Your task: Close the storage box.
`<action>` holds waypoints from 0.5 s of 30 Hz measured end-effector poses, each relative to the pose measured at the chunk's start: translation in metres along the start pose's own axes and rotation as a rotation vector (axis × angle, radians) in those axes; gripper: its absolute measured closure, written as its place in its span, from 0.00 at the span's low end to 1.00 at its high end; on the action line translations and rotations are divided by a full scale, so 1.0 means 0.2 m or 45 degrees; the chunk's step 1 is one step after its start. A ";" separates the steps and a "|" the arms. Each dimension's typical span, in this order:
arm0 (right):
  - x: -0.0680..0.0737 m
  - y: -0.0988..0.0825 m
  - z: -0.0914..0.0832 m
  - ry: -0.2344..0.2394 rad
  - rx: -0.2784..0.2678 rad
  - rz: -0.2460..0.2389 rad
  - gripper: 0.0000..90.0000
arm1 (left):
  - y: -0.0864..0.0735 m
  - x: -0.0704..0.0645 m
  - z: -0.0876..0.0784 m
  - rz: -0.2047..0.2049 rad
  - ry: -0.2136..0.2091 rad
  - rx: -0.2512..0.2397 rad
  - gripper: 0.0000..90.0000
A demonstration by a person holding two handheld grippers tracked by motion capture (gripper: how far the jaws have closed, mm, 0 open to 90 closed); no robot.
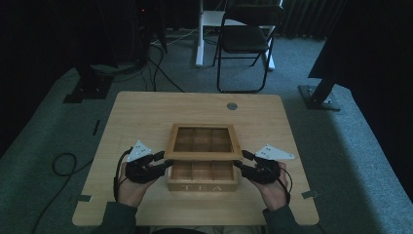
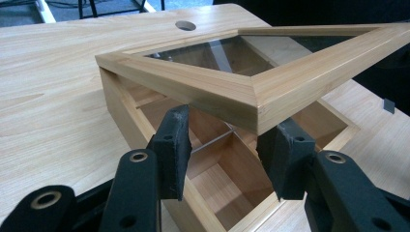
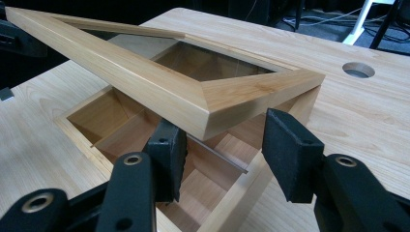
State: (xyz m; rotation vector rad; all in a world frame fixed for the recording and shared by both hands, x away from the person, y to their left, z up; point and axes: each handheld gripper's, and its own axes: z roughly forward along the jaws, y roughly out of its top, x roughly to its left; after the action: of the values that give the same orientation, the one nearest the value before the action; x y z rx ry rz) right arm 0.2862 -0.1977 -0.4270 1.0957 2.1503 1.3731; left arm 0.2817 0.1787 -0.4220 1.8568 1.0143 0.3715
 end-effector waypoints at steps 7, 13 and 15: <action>0.00 -0.01 0.01 0.013 0.000 0.005 0.53 | -0.01 0.00 0.00 -0.003 -0.003 0.003 0.62; 0.00 -0.02 0.01 0.018 0.006 0.006 0.53 | -0.02 0.00 0.00 -0.006 -0.004 0.006 0.62; 0.00 -0.02 0.01 0.018 0.010 0.004 0.52 | -0.03 0.00 0.01 -0.006 -0.004 0.008 0.62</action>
State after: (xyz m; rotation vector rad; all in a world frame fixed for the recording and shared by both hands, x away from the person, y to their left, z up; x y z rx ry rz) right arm 0.2858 -0.1969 -0.4313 1.0966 2.1663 1.3787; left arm 0.2795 0.1786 -0.4269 1.8600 1.0188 0.3626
